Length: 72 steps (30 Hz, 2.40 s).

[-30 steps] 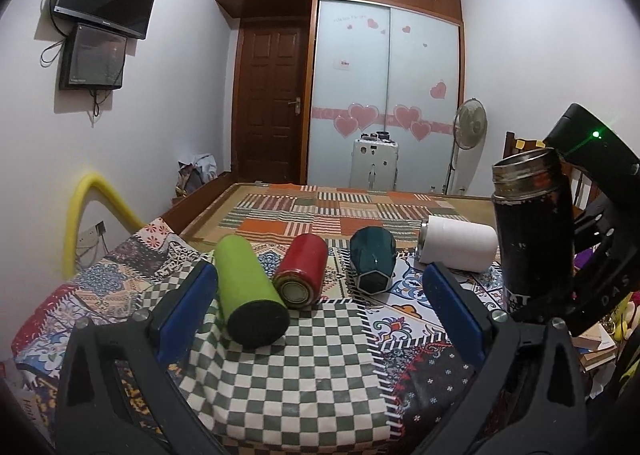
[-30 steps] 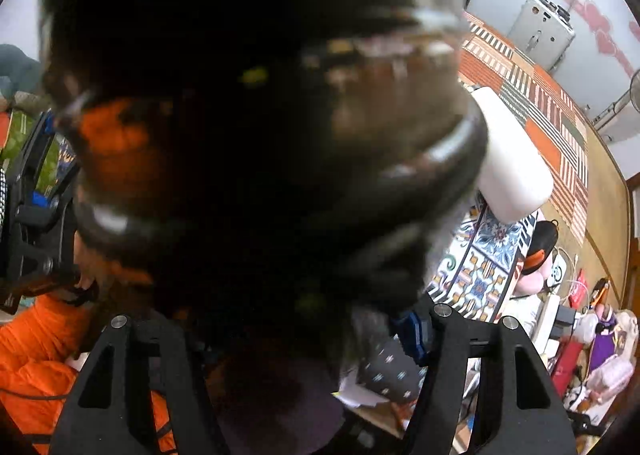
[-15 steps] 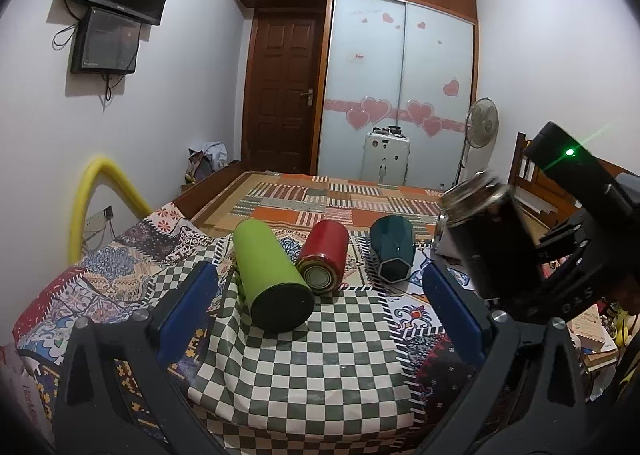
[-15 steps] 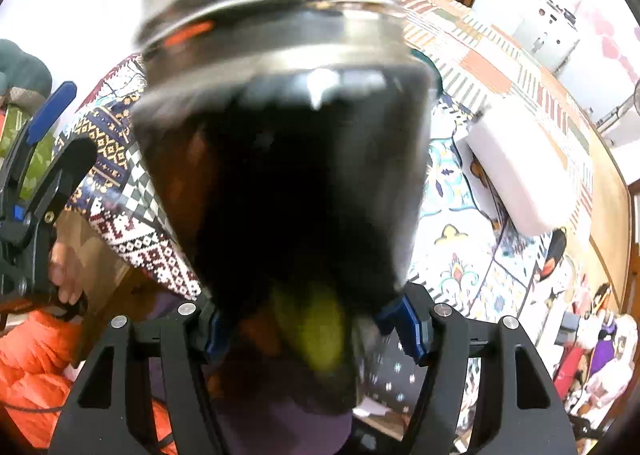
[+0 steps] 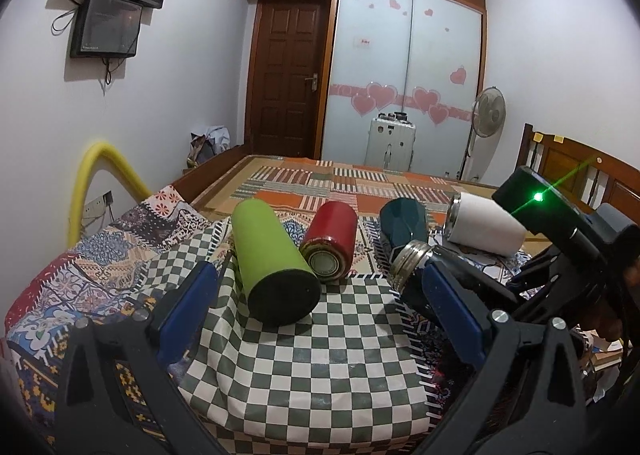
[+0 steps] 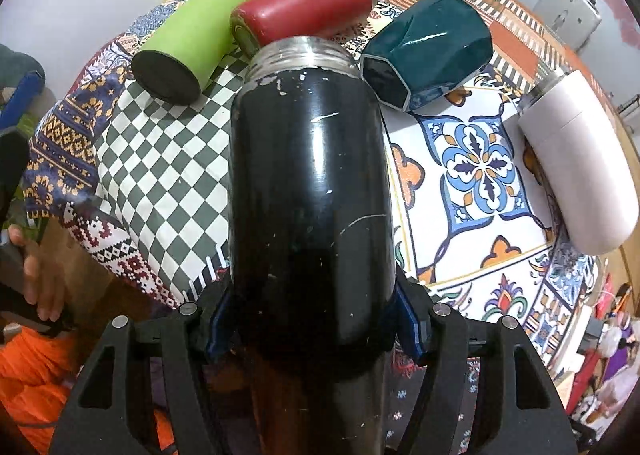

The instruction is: Flip cup upright

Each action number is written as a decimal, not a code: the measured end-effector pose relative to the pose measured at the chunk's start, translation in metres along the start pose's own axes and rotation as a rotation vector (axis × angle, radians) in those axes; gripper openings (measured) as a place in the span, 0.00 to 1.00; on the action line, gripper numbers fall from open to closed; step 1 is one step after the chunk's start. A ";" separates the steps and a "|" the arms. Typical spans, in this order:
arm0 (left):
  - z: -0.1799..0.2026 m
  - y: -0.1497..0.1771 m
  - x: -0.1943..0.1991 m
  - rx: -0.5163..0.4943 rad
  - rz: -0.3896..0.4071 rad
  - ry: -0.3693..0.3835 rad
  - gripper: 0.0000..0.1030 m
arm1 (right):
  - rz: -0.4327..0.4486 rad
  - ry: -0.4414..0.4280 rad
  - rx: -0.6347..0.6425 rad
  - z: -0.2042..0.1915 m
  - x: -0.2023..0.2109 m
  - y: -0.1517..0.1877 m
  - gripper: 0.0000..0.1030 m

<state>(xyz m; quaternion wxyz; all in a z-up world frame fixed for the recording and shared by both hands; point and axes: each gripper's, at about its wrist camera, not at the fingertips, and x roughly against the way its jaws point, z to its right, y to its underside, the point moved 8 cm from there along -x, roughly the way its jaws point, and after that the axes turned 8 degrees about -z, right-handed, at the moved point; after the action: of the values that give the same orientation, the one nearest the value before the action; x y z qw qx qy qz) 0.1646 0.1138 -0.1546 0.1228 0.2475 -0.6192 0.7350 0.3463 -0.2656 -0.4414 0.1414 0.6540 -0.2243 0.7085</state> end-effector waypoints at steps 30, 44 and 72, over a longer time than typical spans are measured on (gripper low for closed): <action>0.047 -0.016 0.009 -0.090 -0.074 0.012 1.00 | 0.422 0.072 -0.039 0.001 0.094 0.051 0.69; 0.101 0.016 -0.076 -0.093 -0.504 0.092 0.89 | 0.847 0.169 -0.302 0.046 0.135 0.135 0.75; 0.136 0.011 -0.103 -0.229 -0.571 0.068 0.78 | 0.910 0.041 -0.325 0.050 0.119 0.141 0.82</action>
<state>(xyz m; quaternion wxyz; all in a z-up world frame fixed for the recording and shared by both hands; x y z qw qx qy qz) 0.2751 -0.0075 -0.2016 0.3722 0.3715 -0.5990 0.6039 0.3072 -0.4231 -0.3398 -0.0782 0.4447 -0.5927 0.6669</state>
